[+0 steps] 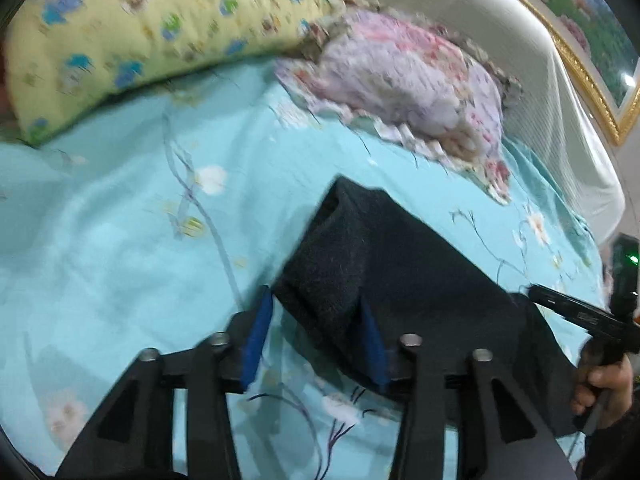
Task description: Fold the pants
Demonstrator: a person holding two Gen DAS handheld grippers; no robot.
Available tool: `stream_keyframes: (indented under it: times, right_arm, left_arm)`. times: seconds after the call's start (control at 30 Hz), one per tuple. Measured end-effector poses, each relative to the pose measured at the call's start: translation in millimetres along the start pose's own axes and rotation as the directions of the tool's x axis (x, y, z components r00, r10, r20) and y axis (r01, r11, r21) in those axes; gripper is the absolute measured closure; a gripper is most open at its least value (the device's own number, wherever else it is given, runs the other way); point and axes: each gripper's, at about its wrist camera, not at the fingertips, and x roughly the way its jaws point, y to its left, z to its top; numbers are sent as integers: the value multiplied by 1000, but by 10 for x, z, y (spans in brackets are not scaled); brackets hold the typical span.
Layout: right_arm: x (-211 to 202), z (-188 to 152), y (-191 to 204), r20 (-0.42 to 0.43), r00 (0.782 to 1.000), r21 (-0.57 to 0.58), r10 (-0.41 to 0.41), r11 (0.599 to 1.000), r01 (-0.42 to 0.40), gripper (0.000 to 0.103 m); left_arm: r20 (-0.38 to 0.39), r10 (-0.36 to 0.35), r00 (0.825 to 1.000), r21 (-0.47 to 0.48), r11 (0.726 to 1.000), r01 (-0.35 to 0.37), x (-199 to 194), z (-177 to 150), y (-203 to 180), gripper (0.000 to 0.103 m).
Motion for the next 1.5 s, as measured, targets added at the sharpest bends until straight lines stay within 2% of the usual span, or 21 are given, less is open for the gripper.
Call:
stream_keyframes:
  times: [0.17, 0.3, 0.4, 0.6, 0.73, 0.83, 0.93, 1.07, 1.17, 1.33, 1.4, 1.5]
  right_arm:
    - [-510, -209, -174, 86, 995, 86, 53, 994, -61, 60]
    - [-860, -537, -331, 129, 988, 149, 80, 984, -99, 60]
    - [-1092, -845, -476, 154, 985, 215, 75, 971, -107, 60]
    - [-1554, -1445, -786, 231, 973, 336, 12, 938, -91, 60]
    - [-1931, -1942, -1063, 296, 954, 446, -41, 889, -100, 60]
    - [-2187, -2257, -1230, 341, 934, 511, -109, 855, -87, 60]
    - [-2435, -2630, -1474, 374, 910, 595, -178, 799, -88, 60]
    - [-2536, -2956, -1766, 377, 902, 674, -210, 730, -112, 60]
    - [-2515, -3094, -1913, 397, 898, 701, -188, 694, -164, 60]
    - [-2412, -3090, -2006, 412, 896, 694, -168, 694, -189, 50]
    - [-2374, -3088, -2051, 425, 891, 695, -160, 688, -208, 50]
    - [-2317, -3101, -2164, 433, 890, 706, -145, 668, -234, 49]
  left_arm:
    - [53, -3, 999, 14, 1000, 3, -294, 17, -84, 52]
    - [39, -49, 998, 79, 996, 46, -335, -6, -383, 49]
    - [6, -109, 994, 127, 986, 107, -280, -39, -708, 48]
    - [-76, -202, 977, 240, 947, 214, -166, -230, -1466, 45]
    - [-131, -248, 960, 305, 911, 277, -127, -405, -1915, 44]
    - [-175, -272, 946, 356, 879, 318, -110, -556, -2249, 42]
    - [-221, -291, 931, 402, 843, 358, -83, -697, -2588, 39]
    - [-290, -309, 906, 468, 780, 416, -72, -917, -3042, 38]
    - [-338, -317, 886, 510, 730, 456, -60, -1067, -3343, 37]
    - [-406, -305, 861, 573, 649, 500, 19, -1268, -3840, 37]
    - [-434, -297, 850, 596, 613, 519, 61, -1350, -4051, 35]
    - [-475, -282, 833, 611, 575, 543, 150, -1460, -4292, 35]
